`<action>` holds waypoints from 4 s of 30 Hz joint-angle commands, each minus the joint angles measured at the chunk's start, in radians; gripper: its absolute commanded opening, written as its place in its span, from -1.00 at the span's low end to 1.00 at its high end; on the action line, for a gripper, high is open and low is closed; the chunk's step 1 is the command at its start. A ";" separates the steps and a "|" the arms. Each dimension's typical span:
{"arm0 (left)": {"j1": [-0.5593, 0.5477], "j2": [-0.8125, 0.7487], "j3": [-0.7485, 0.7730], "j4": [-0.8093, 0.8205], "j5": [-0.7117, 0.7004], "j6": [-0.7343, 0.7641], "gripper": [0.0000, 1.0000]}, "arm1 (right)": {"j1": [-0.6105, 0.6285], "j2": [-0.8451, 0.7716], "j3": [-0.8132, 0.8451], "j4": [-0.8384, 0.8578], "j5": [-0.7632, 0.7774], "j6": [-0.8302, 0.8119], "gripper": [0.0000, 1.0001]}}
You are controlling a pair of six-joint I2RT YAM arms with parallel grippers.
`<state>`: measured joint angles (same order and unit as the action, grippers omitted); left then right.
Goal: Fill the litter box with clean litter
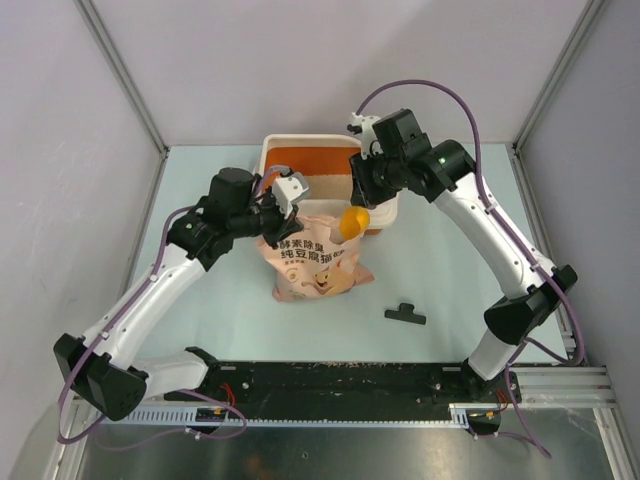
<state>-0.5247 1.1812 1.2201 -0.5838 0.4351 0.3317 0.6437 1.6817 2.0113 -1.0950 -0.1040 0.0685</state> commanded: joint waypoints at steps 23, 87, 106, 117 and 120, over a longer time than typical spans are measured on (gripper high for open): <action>-0.015 -0.025 0.078 0.246 0.039 -0.284 -1.00 | 0.021 0.116 -0.253 0.173 0.132 0.313 -1.00; -0.092 0.166 0.317 0.085 -0.045 0.245 -1.00 | -0.571 0.101 -0.638 1.046 -0.980 0.858 -1.00; -0.092 0.158 0.288 0.085 -0.095 0.294 -1.00 | -0.572 0.079 -0.554 1.011 -1.031 0.857 -1.00; -0.090 0.143 0.289 0.087 -0.141 0.311 -1.00 | -0.664 0.116 -0.563 1.084 -1.137 0.902 -1.00; -0.090 0.144 0.286 0.085 -0.147 0.311 -1.00 | -0.667 0.127 -0.565 1.081 -1.163 0.903 -1.00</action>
<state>-0.6052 1.3899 1.4368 -0.6647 0.2893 0.6079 -0.0086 1.8145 1.4124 -0.0650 -1.2098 0.9470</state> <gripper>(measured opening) 0.020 0.312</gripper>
